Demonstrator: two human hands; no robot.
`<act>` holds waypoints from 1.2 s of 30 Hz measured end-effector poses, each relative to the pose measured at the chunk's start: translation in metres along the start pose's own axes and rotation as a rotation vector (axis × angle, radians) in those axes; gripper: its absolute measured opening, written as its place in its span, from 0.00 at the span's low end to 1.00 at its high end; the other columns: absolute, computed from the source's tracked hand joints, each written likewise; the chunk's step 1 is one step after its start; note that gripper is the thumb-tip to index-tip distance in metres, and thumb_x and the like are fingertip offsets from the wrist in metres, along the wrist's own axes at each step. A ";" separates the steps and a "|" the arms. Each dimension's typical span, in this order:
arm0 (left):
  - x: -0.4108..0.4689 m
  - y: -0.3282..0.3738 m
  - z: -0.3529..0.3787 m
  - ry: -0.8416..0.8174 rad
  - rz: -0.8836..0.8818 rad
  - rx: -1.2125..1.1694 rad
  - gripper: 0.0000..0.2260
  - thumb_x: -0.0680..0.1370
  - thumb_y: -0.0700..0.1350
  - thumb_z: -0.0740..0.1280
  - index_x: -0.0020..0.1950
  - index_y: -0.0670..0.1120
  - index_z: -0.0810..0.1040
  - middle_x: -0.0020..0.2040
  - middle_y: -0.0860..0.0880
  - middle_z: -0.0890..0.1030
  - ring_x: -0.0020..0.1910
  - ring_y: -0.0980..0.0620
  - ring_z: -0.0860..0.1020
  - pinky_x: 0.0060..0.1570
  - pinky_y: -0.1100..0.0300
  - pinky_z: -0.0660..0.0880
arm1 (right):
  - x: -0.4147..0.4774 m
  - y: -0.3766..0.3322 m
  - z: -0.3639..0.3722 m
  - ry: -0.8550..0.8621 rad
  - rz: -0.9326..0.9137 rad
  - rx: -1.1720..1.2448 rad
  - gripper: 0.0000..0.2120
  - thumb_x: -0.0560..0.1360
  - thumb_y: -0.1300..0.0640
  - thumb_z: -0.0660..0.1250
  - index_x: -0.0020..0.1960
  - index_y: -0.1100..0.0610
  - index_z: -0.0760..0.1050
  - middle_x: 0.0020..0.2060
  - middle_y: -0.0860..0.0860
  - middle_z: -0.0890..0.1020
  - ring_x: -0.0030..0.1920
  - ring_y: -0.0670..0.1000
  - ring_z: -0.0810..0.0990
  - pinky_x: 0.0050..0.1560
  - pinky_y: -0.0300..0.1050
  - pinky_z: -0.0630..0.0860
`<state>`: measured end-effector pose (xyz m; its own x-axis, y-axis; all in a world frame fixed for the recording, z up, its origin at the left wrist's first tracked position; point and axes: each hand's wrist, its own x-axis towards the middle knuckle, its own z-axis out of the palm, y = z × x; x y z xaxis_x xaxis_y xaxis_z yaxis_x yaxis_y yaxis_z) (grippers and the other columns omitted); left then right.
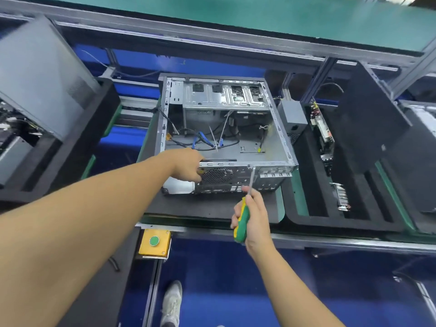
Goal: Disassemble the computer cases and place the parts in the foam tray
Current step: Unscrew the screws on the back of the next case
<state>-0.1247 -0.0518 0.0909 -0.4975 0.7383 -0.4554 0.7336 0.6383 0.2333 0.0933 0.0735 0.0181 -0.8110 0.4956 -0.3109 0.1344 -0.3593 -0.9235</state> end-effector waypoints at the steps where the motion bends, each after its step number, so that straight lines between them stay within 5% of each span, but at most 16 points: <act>1: -0.001 0.000 0.000 -0.012 -0.015 0.000 0.06 0.74 0.48 0.68 0.46 0.47 0.75 0.34 0.53 0.82 0.38 0.51 0.79 0.36 0.55 0.76 | -0.003 0.007 0.004 -0.014 0.012 -0.029 0.11 0.83 0.51 0.56 0.56 0.47 0.77 0.31 0.53 0.70 0.25 0.52 0.67 0.29 0.43 0.68; 9: 0.005 -0.004 0.004 0.020 -0.058 0.067 0.08 0.73 0.51 0.65 0.48 0.48 0.73 0.30 0.54 0.83 0.28 0.63 0.78 0.41 0.54 0.80 | -0.012 0.048 0.038 -0.179 0.244 -0.329 0.18 0.84 0.50 0.56 0.64 0.27 0.69 0.30 0.46 0.74 0.25 0.50 0.69 0.26 0.41 0.70; 21: 0.004 -0.004 0.004 0.055 -0.044 0.092 0.09 0.72 0.51 0.66 0.47 0.48 0.75 0.29 0.52 0.83 0.29 0.59 0.78 0.40 0.52 0.80 | -0.004 0.047 0.055 -0.134 0.273 -0.298 0.20 0.84 0.51 0.55 0.70 0.30 0.68 0.30 0.47 0.73 0.25 0.49 0.68 0.26 0.42 0.70; 36: 0.004 -0.003 0.004 0.059 -0.054 0.067 0.08 0.73 0.51 0.67 0.46 0.48 0.73 0.26 0.51 0.81 0.30 0.58 0.77 0.37 0.56 0.77 | 0.001 0.039 0.044 -0.206 0.424 0.034 0.13 0.83 0.51 0.60 0.62 0.40 0.78 0.33 0.53 0.74 0.25 0.51 0.67 0.27 0.42 0.68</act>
<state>-0.1270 -0.0522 0.0850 -0.5620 0.7160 -0.4141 0.7334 0.6629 0.1508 0.0731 0.0254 -0.0086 -0.7849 0.1333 -0.6051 0.4628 -0.5232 -0.7156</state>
